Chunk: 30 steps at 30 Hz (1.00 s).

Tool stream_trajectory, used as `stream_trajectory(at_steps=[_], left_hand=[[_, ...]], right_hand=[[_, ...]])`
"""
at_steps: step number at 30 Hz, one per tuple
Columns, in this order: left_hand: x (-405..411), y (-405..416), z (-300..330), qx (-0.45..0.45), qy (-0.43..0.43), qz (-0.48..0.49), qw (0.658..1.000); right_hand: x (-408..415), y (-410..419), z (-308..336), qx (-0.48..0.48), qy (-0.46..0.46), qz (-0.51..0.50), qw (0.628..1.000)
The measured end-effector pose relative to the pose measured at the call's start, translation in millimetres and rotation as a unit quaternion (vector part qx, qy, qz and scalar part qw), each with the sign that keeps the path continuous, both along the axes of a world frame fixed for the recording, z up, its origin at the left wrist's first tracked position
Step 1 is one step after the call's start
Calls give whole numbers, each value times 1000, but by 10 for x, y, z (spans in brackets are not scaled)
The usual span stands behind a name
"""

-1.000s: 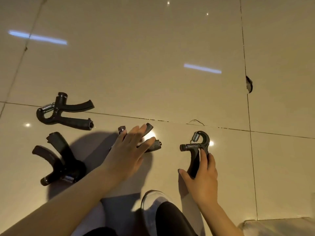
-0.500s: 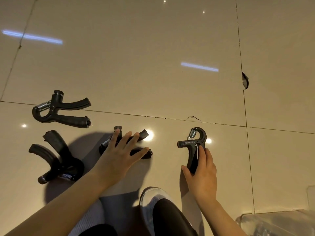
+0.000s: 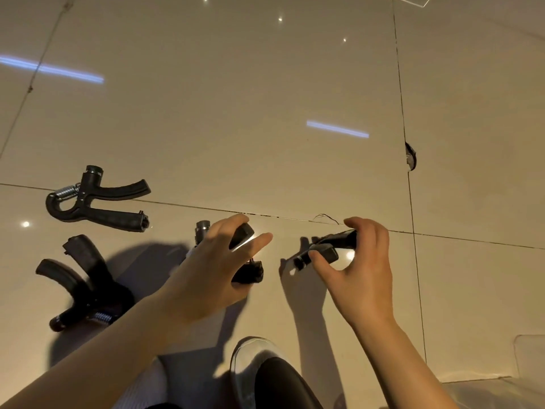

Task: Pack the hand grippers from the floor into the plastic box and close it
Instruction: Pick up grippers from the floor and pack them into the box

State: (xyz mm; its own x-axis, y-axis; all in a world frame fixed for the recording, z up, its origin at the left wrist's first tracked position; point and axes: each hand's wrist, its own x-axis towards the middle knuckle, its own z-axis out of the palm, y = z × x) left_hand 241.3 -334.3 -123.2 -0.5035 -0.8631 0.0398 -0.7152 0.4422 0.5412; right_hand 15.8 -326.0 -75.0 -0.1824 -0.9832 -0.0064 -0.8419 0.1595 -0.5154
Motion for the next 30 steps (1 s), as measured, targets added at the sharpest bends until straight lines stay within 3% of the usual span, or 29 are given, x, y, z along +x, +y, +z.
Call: stream_trajectory(at_steps=[8,14,20,25,30], left_hand=[[426,356,100,-33,26,141,989],[393,296,29,-98,-22,95,990],[364,277,6,-134,-26,108,985],[357,235,17,-115,13,113,987],[273,251,12,-166,34,114,979]], right_hand=[[95,117,-200,-89,84,90,988],[61,46,-210,-104,135,125,977],[31,-46,-325,-96,161,129,974],[6,-158,-343,-92,170,91,977],[46,-121,-357,-88,210,104,968]])
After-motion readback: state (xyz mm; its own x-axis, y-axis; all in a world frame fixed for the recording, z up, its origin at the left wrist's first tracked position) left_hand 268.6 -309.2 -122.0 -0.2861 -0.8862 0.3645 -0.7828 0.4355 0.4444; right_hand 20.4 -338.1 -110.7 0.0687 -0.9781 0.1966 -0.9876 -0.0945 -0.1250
